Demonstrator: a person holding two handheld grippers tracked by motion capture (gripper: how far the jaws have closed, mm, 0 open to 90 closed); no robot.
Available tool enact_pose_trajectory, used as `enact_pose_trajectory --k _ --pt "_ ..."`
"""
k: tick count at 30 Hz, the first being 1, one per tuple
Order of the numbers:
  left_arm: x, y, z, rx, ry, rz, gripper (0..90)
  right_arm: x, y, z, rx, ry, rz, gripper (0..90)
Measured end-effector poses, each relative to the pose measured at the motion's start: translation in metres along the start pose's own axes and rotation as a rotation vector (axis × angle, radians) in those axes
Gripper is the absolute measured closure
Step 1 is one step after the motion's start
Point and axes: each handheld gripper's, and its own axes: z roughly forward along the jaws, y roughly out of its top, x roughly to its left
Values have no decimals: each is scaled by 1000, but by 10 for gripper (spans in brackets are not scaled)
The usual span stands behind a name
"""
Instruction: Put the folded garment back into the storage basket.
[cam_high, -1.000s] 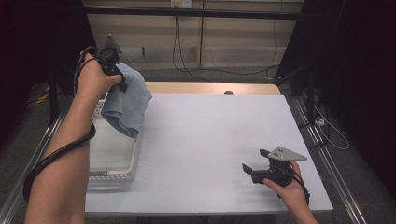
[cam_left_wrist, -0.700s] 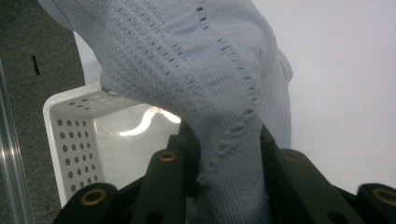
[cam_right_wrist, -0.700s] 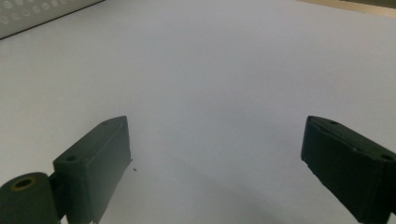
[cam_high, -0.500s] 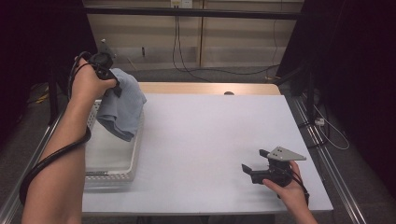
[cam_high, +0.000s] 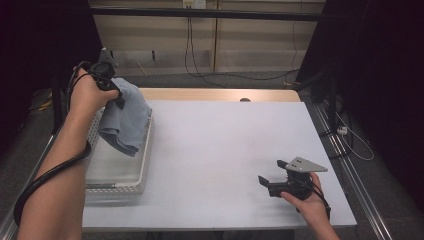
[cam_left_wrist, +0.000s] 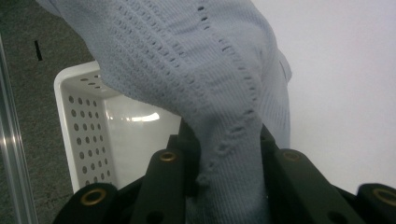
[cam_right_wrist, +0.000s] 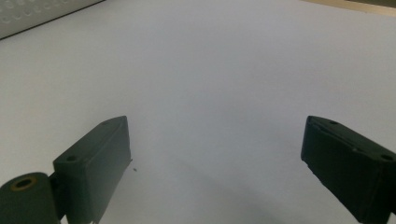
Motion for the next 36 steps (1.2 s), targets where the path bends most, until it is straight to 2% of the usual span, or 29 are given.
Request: enact_pose_trajectory --k 4,12,36 --pt "4 -4 2 1 -6 -11 736 0 0 0 0 0 -1 75" --pt "7 -12 7 17 -13 -6 736 1 0 1 0 0 -2 75" --pt "6 -27 15 32 -31 -8 735 2 1 0 -3 6 -5 75"
